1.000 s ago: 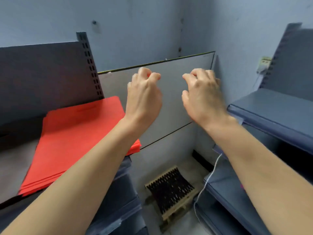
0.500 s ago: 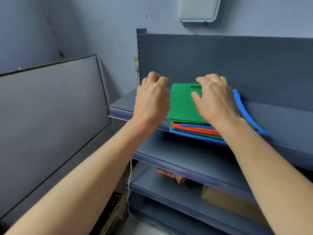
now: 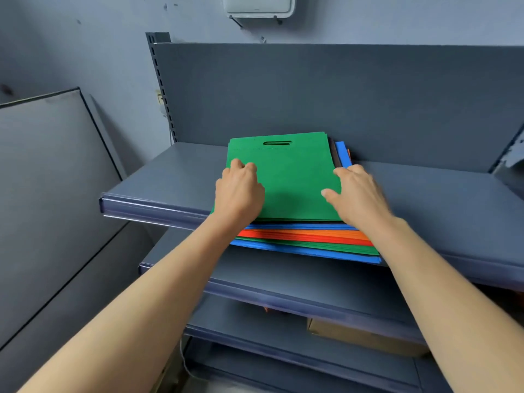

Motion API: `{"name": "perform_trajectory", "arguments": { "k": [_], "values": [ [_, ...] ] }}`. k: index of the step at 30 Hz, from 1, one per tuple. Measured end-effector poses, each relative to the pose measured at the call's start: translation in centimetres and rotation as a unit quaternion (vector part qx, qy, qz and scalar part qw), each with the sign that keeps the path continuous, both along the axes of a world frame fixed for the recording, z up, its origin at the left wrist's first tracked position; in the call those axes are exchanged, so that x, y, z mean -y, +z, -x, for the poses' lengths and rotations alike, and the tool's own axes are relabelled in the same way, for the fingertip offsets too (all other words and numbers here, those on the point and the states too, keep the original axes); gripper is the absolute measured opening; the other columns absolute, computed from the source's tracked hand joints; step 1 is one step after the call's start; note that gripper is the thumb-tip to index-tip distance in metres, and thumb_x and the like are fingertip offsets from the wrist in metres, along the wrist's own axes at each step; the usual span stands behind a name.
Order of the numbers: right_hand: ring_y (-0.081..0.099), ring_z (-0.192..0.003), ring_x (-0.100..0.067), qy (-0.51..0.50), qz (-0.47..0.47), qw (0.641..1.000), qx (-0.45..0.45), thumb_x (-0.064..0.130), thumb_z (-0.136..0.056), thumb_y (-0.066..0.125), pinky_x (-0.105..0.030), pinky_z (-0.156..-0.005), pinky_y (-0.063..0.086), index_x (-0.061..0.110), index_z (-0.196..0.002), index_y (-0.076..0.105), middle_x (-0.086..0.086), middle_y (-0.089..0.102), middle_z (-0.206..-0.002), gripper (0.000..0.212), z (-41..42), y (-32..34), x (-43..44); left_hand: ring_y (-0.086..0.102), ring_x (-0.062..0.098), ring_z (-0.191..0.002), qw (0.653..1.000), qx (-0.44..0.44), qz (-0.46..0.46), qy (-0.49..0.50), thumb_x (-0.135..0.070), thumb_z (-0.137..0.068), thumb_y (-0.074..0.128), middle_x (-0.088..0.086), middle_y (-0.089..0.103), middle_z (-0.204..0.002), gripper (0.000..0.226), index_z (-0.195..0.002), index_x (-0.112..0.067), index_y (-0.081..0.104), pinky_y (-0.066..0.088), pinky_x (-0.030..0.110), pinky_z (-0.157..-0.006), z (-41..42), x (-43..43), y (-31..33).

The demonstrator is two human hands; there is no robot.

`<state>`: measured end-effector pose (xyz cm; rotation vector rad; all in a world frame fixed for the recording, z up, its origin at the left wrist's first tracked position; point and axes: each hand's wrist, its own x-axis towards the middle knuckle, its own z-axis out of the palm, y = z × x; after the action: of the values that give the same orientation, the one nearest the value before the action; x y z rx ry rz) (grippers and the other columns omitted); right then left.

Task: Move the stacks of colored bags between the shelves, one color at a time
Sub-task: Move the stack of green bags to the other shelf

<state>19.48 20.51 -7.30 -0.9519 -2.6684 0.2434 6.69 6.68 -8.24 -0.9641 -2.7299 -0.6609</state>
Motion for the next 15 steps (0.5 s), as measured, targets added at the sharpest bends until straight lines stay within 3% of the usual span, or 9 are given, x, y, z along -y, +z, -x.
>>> {"name": "perform_trajectory", "arguments": {
  "k": [5,9,12,15],
  "values": [
    [0.043,-0.124,-0.034,-0.011,0.071,0.995,0.066,0.045,-0.091,0.053,-0.043,-0.099,0.039,0.008,-0.142,0.033,-0.014,0.034,-0.143,0.065,1.8,-1.3,-1.0,0.042,0.037,-0.112,0.994,0.052,0.09,0.042,-0.025,-0.09,0.05,0.02,0.048,-0.12,0.029,-0.108,-0.002,0.053,0.037,0.042,-0.09,3.3,-0.1,-1.4],
    [0.039,-0.128,-0.035,-0.016,0.09,0.992,0.09,0.05,-0.088,0.055,-0.045,-0.103,0.037,0.01,-0.144,0.029,-0.015,0.028,-0.146,0.074,3.5,-1.2,-1.7,0.047,0.039,-0.105,0.988,0.135,0.065,0.041,-0.033,-0.088,0.057,0.021,0.053,-0.114,0.033,-0.096,-0.002,0.052,0.041,0.041,-0.083,6.0,-0.4,-1.5],
    [0.034,-0.132,-0.035,-0.02,0.101,0.989,0.103,0.051,-0.086,0.057,-0.047,-0.107,0.034,0.012,-0.146,0.026,-0.014,0.024,-0.149,0.078,4.5,-1.3,-1.9,0.053,0.037,-0.1,0.985,0.168,0.031,0.027,-0.032,-0.085,0.063,0.019,0.056,-0.111,0.037,-0.103,-0.001,0.054,0.042,0.037,-0.08,7.0,-0.6,-1.6],
    [0.029,-0.135,-0.036,-0.023,0.111,0.987,0.115,0.05,-0.085,0.059,-0.049,-0.107,0.034,0.013,-0.147,0.023,-0.013,0.019,-0.152,0.08,5.3,-1.4,-2.1,0.048,0.039,-0.107,0.991,0.135,0.016,0.008,-0.02,-0.084,0.063,0.019,0.043,-0.122,0.04,-0.117,0.001,0.051,0.043,0.041,-0.094,7.1,-0.9,-1.6]
  ]
}}
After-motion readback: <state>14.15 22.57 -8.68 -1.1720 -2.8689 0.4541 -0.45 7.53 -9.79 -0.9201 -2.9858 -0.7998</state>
